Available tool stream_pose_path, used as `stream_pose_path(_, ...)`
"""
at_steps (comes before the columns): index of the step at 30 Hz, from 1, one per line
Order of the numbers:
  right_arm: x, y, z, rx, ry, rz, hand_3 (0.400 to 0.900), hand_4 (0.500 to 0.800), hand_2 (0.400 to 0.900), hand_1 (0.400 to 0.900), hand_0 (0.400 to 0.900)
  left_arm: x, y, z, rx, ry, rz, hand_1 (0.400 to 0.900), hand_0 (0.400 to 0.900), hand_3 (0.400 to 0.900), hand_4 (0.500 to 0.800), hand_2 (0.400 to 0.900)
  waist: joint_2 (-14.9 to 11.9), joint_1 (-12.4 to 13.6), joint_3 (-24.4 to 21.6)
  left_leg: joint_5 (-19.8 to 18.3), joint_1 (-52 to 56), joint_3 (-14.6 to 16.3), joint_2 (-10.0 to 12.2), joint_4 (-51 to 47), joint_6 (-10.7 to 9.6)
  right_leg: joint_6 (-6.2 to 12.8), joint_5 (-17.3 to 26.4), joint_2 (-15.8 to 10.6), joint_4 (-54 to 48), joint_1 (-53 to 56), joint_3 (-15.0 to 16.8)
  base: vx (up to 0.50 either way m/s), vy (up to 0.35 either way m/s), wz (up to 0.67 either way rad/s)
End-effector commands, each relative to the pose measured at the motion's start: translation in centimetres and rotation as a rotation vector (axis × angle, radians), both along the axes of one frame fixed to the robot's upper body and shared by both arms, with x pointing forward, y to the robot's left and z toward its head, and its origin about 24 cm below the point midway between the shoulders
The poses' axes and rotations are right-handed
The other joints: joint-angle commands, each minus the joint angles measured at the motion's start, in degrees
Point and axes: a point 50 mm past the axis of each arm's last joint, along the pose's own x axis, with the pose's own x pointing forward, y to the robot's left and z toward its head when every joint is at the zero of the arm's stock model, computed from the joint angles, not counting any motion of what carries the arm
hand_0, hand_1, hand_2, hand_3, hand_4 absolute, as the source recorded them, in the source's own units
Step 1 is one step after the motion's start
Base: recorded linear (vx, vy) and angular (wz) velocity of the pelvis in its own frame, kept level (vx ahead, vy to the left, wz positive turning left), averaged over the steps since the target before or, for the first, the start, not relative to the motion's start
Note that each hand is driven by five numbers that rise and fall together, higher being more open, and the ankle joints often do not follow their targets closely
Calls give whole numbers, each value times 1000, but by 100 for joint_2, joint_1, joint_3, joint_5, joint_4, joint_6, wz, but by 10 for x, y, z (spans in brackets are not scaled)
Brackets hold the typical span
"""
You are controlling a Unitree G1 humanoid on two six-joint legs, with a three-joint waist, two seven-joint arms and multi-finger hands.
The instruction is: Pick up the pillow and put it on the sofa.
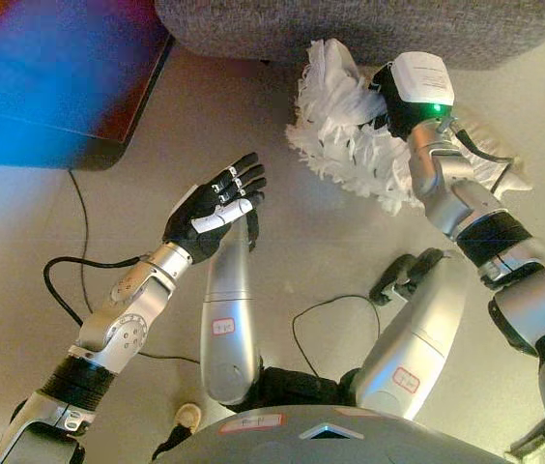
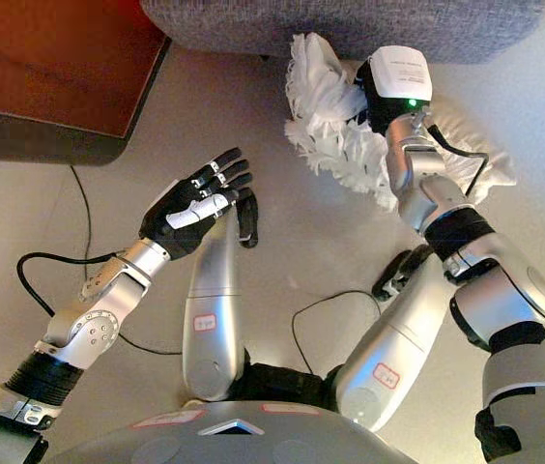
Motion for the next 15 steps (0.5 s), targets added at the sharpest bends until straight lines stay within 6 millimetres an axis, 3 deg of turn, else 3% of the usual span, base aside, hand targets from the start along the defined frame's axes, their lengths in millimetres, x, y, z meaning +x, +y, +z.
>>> stream_pose_path(1,-12,28,104,98,-466,194,400,500,400,400,400,9,-16,33,-60,-211,-51,900,900,900,800,900,276,-121,-5,203,1318,54,173,-1192,404,-380,1796,293,-2028,479,-90,26,134,-11)
stream_pose_path(6,-28,20,115,101,-537,234,400,500,400,400,400,9,-17,34,-68,-210,-55,900,900,900,800,900,219,-264,-5,433,2352,329,105,-2416,407,-285,2311,215,-3160,1439,-229,54,130,-9)
stream_pose_path(12,-57,-9,111,130,-572,243,400,500,400,400,400,4,-12,25,-32,-145,-93,900,900,900,800,900,-117,-275,-396,715,3662,496,-238,-3739,407,15,3416,-305,-5212,3023,-921,137,65,-4)
stream_pose_path(15,-64,-20,104,134,-550,231,400,500,400,400,400,0,-8,18,-1,-101,-98,900,900,900,800,900,-249,-224,-653,817,4143,548,-389,-4254,430,157,3809,-373,-5950,3719,-1221,165,61,-15)
